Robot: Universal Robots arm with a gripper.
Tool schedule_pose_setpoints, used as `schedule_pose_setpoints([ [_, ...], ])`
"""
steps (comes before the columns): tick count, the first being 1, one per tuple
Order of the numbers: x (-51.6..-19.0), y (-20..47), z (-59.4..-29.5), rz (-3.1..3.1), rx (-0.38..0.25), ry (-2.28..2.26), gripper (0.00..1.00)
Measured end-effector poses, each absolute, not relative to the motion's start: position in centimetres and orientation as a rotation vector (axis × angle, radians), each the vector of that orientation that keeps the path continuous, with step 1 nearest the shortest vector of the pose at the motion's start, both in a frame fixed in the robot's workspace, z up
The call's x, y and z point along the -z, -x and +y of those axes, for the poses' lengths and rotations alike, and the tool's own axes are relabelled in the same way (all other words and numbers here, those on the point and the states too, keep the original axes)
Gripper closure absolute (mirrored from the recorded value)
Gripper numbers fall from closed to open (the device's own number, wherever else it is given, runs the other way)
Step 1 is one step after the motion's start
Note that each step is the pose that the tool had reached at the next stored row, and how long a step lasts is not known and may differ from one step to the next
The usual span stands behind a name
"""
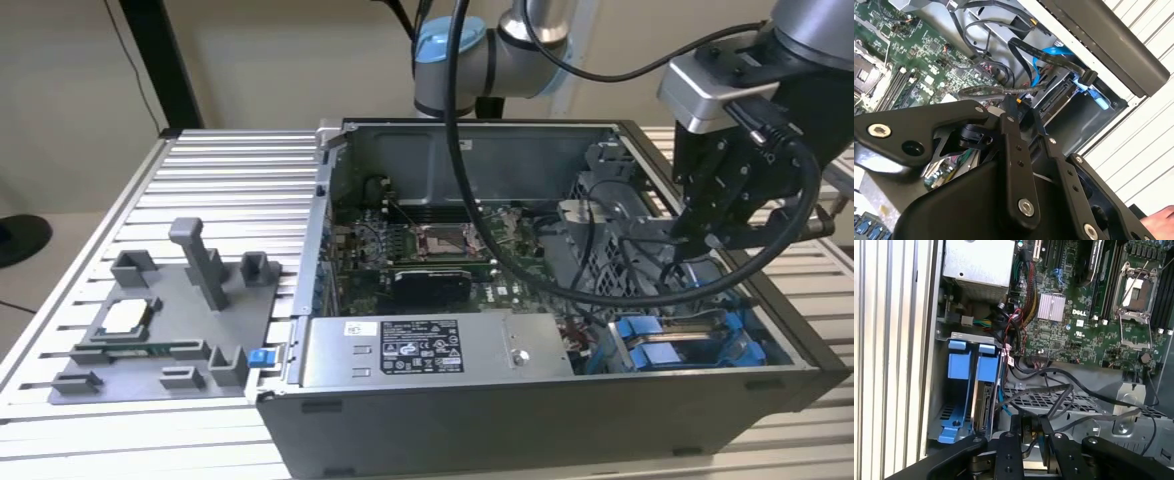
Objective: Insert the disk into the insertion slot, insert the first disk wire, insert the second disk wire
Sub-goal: 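Insert the first disk wire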
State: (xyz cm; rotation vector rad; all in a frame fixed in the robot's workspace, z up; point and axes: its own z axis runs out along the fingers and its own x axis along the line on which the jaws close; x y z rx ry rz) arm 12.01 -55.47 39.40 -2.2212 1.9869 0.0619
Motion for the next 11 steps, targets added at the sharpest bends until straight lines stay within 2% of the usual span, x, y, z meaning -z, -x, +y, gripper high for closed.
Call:
schedule_pose_setpoints([
  [11,-38.86,-12.01,-55.47,1.985,-0.057,2.220,0.00],
])
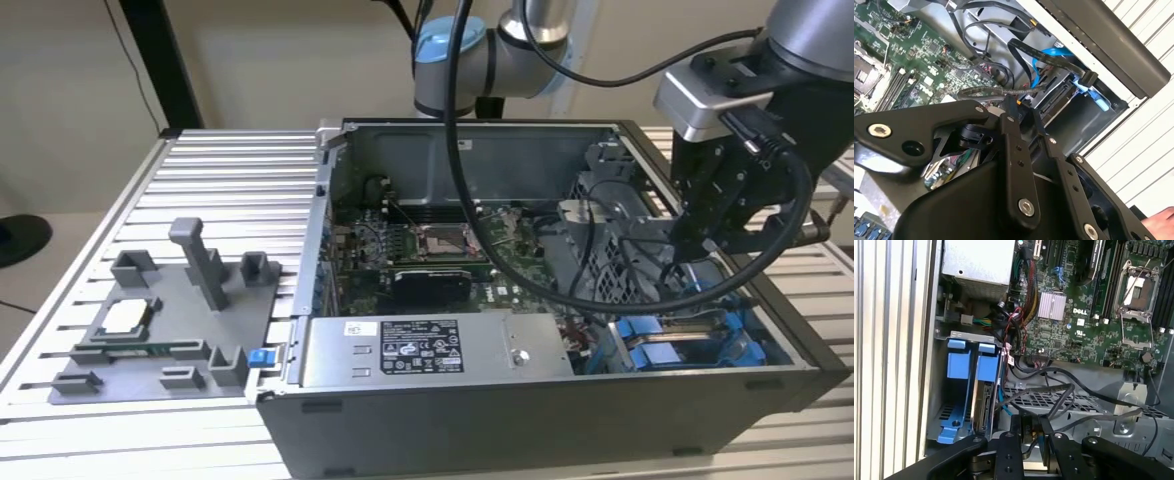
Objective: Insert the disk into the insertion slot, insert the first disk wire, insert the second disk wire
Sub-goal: 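Insert the first disk wire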
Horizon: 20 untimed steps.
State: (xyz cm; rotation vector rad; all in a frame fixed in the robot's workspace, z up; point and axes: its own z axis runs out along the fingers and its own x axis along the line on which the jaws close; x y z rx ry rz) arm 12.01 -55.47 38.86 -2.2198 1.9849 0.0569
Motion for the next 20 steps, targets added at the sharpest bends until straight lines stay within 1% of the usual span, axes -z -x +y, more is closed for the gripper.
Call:
schedule_pose_setpoints([
  [1,-38.9,-12.0,-55.5,1.985,-0.057,2.220,0.00],
  [2,-38.8,-12.0,-55.5,1.985,-0.057,2.220,1.00],
  [10,-38.7,-12.0,-55.7,1.985,-0.058,2.220,1.00],
  [20,-38.4,-12.7,-57.9,1.993,-0.076,2.227,1.00],
])
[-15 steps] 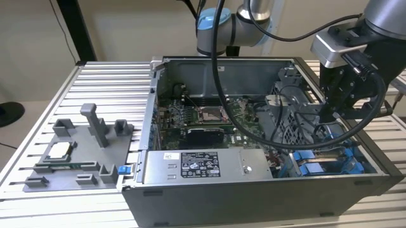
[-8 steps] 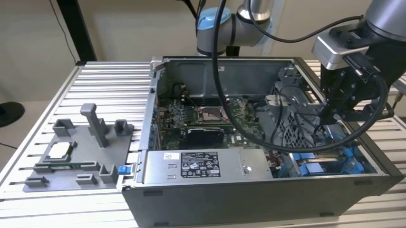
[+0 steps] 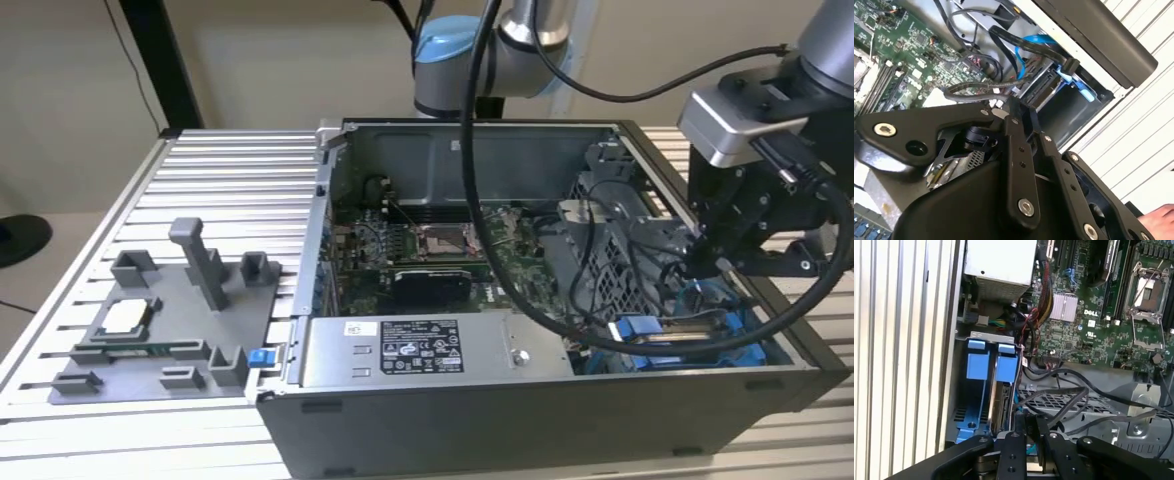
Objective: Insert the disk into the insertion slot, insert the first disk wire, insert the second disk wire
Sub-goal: 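Insert the first disk wire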
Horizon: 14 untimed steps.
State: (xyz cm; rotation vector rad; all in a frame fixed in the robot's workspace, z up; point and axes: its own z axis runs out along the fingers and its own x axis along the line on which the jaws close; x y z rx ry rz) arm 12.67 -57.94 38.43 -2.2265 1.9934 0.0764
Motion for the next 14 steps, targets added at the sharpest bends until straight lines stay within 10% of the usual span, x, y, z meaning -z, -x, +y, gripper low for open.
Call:
schedule_pose_setpoints([
  [14,-38.1,-13.2,-60.1,2.017,-0.130,2.245,1.00],
])
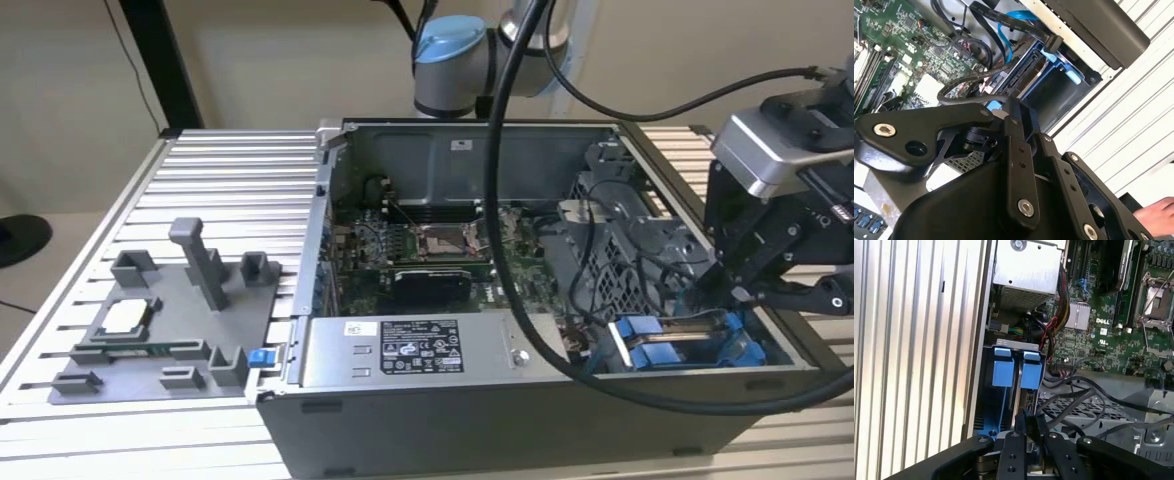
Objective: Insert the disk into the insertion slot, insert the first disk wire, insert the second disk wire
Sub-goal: 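Insert the first disk wire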
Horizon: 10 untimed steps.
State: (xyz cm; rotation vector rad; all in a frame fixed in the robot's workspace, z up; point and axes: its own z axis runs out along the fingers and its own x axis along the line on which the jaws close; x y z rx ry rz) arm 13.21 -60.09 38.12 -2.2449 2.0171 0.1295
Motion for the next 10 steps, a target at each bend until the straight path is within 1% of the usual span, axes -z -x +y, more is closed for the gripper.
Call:
schedule_pose_setpoints([
  [10,-37.42,-13.89,-60.13,2.028,-0.156,2.254,1.00],
])
